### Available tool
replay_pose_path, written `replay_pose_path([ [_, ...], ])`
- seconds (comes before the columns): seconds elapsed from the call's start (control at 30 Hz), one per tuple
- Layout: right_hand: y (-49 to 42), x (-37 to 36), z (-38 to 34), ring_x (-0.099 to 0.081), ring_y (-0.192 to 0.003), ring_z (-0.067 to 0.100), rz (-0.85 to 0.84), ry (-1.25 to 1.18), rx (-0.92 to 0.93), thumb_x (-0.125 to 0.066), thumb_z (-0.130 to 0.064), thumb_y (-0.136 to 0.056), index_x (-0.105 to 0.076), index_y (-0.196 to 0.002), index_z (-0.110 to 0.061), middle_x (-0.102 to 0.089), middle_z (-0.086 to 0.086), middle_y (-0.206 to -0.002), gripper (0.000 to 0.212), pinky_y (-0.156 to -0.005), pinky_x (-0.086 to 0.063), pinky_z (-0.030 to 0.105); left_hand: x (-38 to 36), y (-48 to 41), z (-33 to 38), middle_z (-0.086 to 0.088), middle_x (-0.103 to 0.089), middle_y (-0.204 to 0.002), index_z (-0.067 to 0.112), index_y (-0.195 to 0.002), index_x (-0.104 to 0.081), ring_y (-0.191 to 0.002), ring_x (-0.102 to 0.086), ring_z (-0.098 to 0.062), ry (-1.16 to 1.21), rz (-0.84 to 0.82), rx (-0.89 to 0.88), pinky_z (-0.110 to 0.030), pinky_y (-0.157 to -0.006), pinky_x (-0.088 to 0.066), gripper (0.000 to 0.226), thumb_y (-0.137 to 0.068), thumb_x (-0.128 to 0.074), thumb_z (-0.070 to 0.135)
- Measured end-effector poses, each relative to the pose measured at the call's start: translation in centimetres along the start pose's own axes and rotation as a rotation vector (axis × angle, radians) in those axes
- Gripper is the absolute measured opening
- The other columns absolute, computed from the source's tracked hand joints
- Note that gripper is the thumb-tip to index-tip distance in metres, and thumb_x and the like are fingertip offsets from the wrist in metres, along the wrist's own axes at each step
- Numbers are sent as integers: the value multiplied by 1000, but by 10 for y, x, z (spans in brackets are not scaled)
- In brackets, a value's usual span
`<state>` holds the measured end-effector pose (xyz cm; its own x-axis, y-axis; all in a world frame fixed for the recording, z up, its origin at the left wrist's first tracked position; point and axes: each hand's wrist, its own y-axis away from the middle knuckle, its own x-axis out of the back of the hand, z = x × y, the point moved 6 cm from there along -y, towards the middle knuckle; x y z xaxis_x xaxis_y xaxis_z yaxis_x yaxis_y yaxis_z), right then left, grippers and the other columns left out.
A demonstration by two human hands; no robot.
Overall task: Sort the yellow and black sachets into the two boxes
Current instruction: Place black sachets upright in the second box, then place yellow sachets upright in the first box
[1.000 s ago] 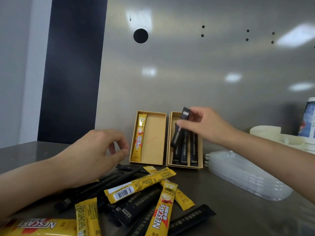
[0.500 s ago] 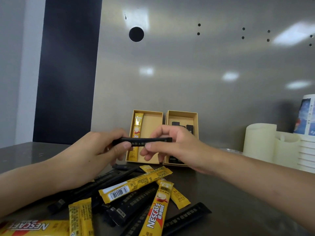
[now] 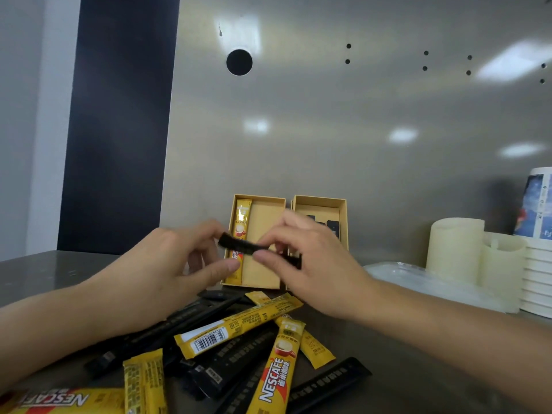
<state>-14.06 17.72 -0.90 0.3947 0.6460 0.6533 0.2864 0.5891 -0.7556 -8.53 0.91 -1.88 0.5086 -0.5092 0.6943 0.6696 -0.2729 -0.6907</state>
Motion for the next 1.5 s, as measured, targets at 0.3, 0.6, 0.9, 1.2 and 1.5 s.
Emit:
replay_pose_path([
  [0.3, -10, 30, 84, -68, -72, 12, -31, -130, -533, -52, -32, -103, -61, -95, -19, -69, 0, -85, 17, -64, -56, 24, 6, 0, -6, 40, -59, -99, 47, -102, -54, -78, -64, 1, -82, 57, 73, -23, -60, -52, 21, -90, -42, 58],
  [0.6, -3, 11, 87, -75, -63, 19, -199, -237, -662, -58, -25, -102, -63, -100, -11, -74, 7, -86, 15, -49, -60, 30, 4, 0, -9, 40, -59, -99, 47, -101, -55, -77, -65, 1, -97, 25, 94, -30, -65, -58, 11, -95, -47, 48],
  [0.9, 3, 5, 90, -74, -58, 21, -67, -151, -625, -70, -23, -94, -55, -108, -17, -75, 6, -75, 21, -48, -61, 34, 4, 0, -9, 40, -60, -97, 47, -98, -56, -76, -64, 2, -104, 12, 105, -29, -65, -56, 9, -95, -48, 46],
  [1.2, 5, -2, 86, -73, -61, 16, -12, -133, -563, -72, -18, -92, -58, -101, -16, -72, 3, -73, 16, -49, -62, 35, 4, 0, -7, 43, -58, -99, 48, -96, -56, -78, -64, 2, -113, -4, 95, -30, -66, -57, 12, -92, -44, 50],
  [1.5, 3, -3, 83, -64, -67, 3, -19, 120, -367, -74, -30, -90, -67, -91, -21, -68, -8, -77, 12, -66, -57, 26, 3, 0, -11, 40, -59, -98, 45, -93, -59, -79, -64, 0, -131, -10, 88, -29, -65, -56, 10, -94, -49, 46],
])
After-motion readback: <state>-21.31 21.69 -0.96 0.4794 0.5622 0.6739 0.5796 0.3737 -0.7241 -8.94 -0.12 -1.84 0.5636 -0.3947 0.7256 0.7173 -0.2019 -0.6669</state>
